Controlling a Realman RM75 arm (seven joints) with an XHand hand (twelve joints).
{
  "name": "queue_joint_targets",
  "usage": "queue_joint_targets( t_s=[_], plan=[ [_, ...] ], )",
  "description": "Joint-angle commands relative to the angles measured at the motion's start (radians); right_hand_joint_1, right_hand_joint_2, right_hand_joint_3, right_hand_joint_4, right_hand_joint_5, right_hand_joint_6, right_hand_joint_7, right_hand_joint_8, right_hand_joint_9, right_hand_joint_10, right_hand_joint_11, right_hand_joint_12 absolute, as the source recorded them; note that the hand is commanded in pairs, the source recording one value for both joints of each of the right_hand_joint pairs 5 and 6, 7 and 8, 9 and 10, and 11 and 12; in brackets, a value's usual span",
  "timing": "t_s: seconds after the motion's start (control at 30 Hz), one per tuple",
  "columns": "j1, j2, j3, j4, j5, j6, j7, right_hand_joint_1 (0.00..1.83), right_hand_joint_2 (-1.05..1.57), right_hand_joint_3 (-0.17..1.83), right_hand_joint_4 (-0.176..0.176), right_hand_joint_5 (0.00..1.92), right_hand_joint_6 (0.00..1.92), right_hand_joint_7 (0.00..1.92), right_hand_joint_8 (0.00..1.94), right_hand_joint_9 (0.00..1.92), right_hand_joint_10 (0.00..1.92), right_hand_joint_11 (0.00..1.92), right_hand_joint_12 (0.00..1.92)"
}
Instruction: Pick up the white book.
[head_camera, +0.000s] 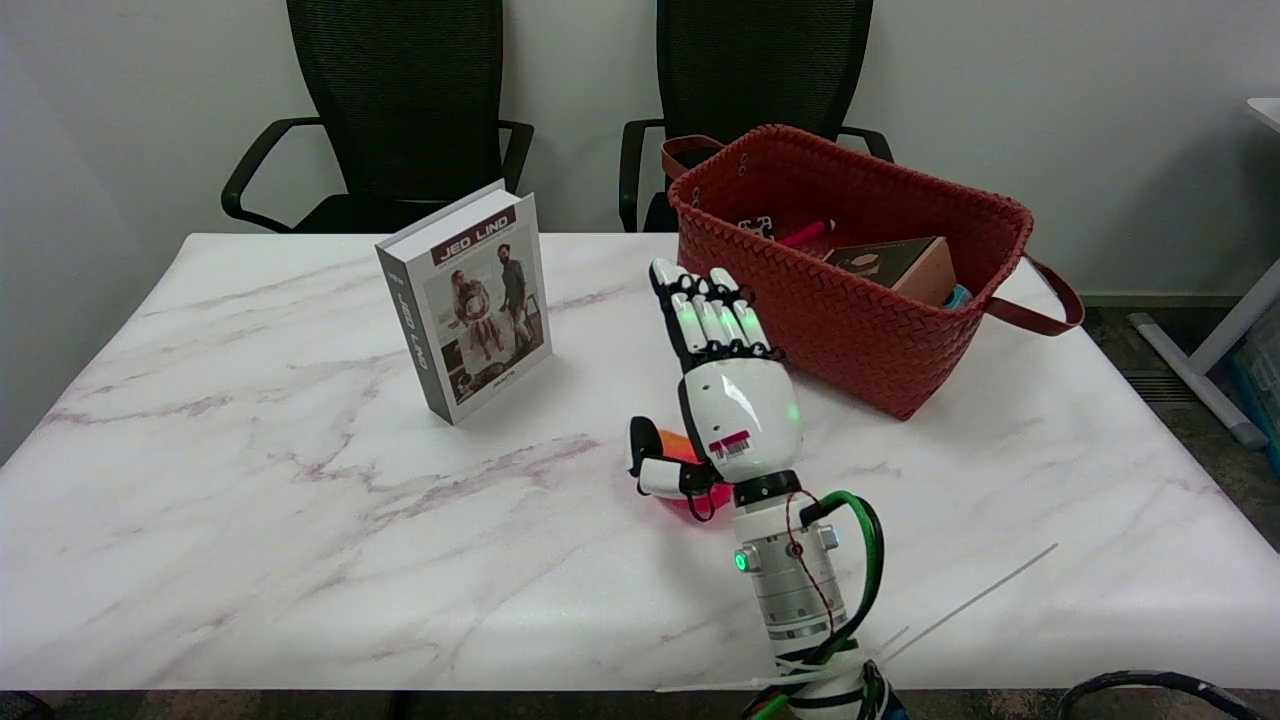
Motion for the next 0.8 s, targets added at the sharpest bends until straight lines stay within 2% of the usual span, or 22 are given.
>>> queue_joint_targets(
  t_s=[0.03,0.33,0.67,0.8],
  plan=[
    [0.098,0.072,0.047,0.014,0.000,-0.154,0.072,1.23,0.44,1.13,0.000,0.07,0.07,0.19,0.19,0.20,0.20,0.13,0.13],
    [0.136,0.198,0.170,0.090,0.007,-0.328,0.092,1.25,0.42,1.15,0.000,0.07,0.07,0.22,0.22,0.19,0.19,0.15,0.15],
    [0.163,0.312,0.372,0.127,0.000,-0.622,0.196,1.28,0.38,1.21,0.000,0.07,0.07,0.24,0.24,0.20,0.20,0.16,0.16],
    [0.215,0.345,0.408,0.142,0.000,-0.746,0.208,1.28,0.37,1.22,0.000,0.07,0.07,0.26,0.26,0.21,0.21,0.17,0.17]
  ],
)
